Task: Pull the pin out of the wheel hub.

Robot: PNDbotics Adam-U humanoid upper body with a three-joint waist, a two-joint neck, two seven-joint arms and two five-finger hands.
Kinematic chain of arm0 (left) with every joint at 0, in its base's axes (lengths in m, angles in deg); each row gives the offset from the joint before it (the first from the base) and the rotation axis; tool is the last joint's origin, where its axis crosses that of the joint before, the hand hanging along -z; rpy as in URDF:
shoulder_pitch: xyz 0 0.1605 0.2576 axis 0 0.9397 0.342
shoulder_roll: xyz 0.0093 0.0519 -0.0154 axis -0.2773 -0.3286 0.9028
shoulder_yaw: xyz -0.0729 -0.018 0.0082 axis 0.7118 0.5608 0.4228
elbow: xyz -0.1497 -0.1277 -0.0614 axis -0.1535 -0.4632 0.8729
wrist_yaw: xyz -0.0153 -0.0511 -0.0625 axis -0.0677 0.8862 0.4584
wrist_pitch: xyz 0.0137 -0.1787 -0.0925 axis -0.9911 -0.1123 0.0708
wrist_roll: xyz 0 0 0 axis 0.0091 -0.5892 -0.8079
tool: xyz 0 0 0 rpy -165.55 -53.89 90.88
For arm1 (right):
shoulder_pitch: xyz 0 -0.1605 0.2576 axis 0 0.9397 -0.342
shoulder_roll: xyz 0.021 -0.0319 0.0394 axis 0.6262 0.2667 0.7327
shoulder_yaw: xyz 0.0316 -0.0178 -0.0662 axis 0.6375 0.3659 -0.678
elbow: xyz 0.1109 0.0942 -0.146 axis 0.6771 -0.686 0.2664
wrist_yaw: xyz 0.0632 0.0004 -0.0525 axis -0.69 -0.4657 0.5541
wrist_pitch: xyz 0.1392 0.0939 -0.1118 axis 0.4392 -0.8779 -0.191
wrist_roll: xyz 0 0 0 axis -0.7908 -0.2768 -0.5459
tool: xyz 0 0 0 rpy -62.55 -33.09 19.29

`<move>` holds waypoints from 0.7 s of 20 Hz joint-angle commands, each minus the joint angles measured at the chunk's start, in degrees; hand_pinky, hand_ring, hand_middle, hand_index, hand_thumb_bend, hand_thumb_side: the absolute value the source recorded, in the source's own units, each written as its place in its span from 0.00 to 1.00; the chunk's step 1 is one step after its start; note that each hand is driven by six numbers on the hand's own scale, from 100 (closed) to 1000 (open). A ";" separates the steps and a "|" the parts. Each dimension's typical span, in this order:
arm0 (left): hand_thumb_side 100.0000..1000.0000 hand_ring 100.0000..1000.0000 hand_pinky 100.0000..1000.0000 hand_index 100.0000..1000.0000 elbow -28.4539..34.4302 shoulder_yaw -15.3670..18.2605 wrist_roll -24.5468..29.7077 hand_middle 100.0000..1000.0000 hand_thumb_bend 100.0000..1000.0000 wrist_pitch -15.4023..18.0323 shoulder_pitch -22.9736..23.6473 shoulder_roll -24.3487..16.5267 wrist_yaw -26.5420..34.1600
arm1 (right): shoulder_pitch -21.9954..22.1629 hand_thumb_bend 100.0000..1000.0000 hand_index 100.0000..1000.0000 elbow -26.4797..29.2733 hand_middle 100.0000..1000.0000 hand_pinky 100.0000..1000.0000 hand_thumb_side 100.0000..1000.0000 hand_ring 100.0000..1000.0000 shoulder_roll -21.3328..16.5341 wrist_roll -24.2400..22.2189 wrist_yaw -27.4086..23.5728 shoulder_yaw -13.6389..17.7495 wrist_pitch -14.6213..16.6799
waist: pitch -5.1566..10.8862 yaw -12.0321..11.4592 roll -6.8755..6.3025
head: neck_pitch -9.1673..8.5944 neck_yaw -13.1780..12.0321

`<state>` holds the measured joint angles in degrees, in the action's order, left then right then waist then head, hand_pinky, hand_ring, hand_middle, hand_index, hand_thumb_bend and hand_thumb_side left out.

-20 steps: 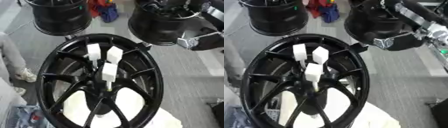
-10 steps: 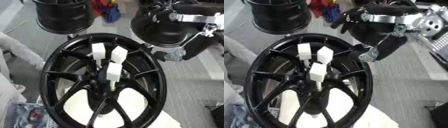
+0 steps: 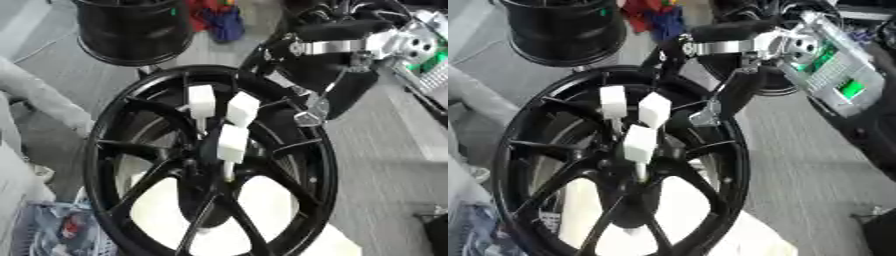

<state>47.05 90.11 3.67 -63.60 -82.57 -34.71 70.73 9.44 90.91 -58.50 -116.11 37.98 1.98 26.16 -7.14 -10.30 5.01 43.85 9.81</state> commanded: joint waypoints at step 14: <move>0.19 0.62 0.53 0.71 0.98 -0.40 0.61 0.64 0.35 0.18 -0.72 -0.74 -0.15 | -4.51 0.19 0.92 -11.64 0.82 0.78 0.18 0.78 5.63 0.17 5.73 -0.94 3.10 | 0.55 -0.43 -0.94 | 0.19 0.85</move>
<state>47.04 89.78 4.11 -63.49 -82.58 -34.70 70.73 6.12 79.59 -52.24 -115.85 43.19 0.70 28.79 -7.17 -10.67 4.50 43.85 10.54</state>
